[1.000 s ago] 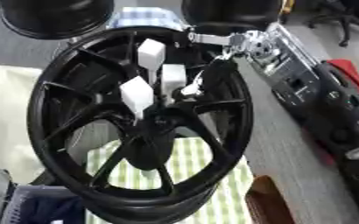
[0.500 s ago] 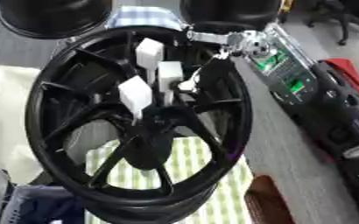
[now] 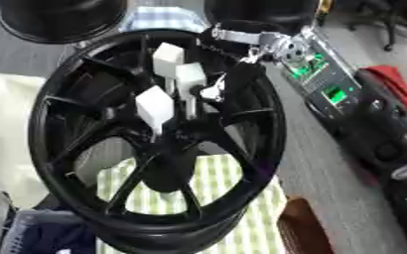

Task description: Pull the pin out of the wheel hub.

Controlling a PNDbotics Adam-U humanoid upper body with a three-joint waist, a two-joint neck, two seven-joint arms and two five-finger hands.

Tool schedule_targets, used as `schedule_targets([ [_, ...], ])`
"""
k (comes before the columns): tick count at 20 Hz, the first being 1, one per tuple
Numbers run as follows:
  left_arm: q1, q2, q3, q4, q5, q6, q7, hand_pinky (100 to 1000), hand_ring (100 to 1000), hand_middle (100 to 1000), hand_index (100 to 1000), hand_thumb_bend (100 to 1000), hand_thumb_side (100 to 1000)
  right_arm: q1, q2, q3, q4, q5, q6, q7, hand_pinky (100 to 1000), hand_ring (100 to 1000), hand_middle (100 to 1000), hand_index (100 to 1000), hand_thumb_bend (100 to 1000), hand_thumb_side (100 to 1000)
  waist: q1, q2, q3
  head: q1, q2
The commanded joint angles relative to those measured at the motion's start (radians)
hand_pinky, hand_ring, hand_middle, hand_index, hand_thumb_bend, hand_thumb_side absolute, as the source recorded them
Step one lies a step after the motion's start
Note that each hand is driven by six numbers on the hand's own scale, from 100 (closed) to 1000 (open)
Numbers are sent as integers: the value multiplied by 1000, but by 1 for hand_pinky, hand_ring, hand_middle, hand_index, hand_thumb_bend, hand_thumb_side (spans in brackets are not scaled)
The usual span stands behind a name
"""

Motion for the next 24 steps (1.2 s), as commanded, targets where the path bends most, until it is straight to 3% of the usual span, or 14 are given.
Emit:
schedule_targets([
  [1,-11,15,3,-13,0,-1,1,846,647,582,741,742,485,-38,-44,-35,-41,-34,11,-12,638,585,427,538,128,160,5,-16,-2,-3,2],
  [5,-9,16,4,-11,1,0,2,846,647,582,741,741,486,-71,-83,-78,-60,-91,39,-23,628,578,422,534,107,158,4,-19,-5,-7,2],
  [6,-8,16,4,-11,0,0,2,846,647,582,742,742,483,-80,-96,-94,-60,-107,50,-27,625,575,420,533,100,298,4,-20,-6,-8,2],
  [7,-7,16,4,-10,1,0,2,846,647,582,741,741,486,-88,-109,-112,-60,-124,62,-34,623,574,420,533,100,159,4,-21,-7,-8,2],
  [15,5,20,14,-10,1,-2,12,847,645,580,742,739,487,-110,-277,-294,-31,-255,126,-125,605,562,416,531,100,150,3,-25,-29,19,2],
  [20,16,30,32,-13,5,-6,29,848,646,580,742,740,487,-6,-411,-428,-10,-324,148,-207,598,561,424,539,100,129,5,-18,-62,74,2],
  [24,15,32,50,-19,13,-12,49,848,646,581,742,741,486,101,-519,-536,27,-295,144,-274,613,576,446,561,100,104,18,1,-86,115,2],
])
